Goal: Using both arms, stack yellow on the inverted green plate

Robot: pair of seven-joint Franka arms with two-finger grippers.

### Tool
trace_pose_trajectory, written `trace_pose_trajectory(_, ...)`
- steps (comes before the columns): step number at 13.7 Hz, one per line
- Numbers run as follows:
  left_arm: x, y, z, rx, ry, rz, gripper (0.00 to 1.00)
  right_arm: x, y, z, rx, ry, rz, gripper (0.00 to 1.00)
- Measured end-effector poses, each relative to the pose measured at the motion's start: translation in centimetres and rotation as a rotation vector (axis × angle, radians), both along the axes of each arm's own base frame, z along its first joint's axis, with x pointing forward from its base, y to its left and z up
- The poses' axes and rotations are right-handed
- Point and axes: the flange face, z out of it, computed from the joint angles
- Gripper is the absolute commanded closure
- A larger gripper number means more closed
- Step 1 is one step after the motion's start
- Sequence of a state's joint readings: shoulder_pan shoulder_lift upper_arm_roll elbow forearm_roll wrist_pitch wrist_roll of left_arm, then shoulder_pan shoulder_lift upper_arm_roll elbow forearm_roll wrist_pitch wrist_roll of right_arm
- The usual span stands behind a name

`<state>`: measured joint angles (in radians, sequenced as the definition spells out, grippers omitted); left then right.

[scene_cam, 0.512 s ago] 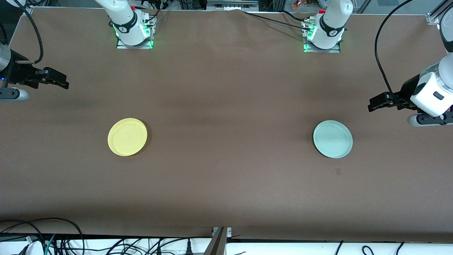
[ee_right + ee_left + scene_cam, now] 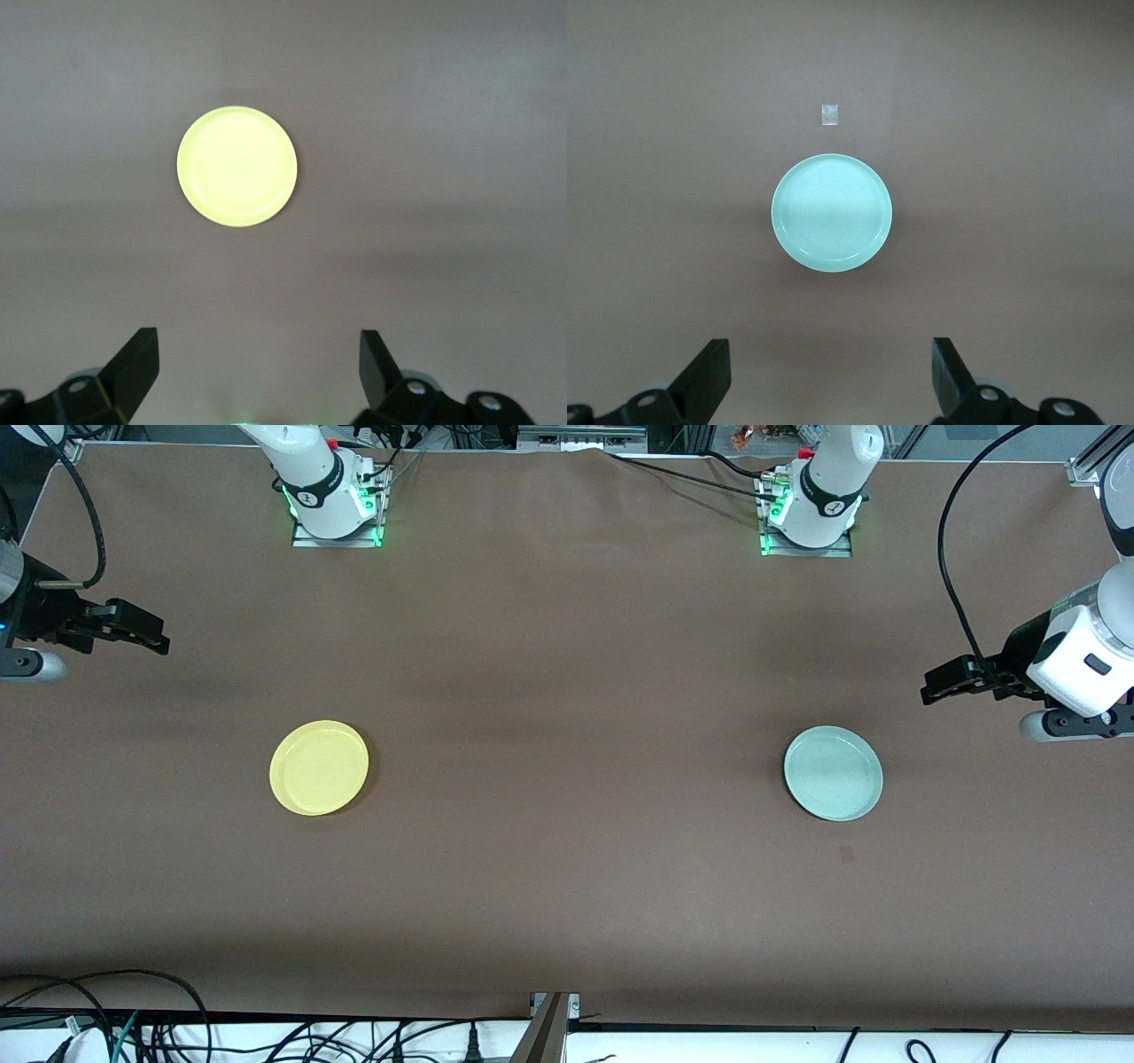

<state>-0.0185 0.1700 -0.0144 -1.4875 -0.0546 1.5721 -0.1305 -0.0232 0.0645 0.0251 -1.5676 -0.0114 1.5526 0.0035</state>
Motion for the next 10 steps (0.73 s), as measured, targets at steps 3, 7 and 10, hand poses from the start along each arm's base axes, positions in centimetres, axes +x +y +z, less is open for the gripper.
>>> trace_pose_trajectory(3,0.07,-0.09,0.64,0.000,-0.010,-0.002,0.00,0.48,0.00,-0.10,0.000,-0.024,0.000,0.00)
trace_pose_trajectory(7,0.19,-0.44,0.56,-0.001,0.001,-0.008,0.00,0.58,0.10,-0.24,0.010,-0.024,0.000,0.00)
trace_pose_trajectory(10,0.22,-0.43,0.49,-0.001,0.003,-0.008,0.00,0.59,0.11,-0.25,0.011,-0.023,-0.001,0.00)
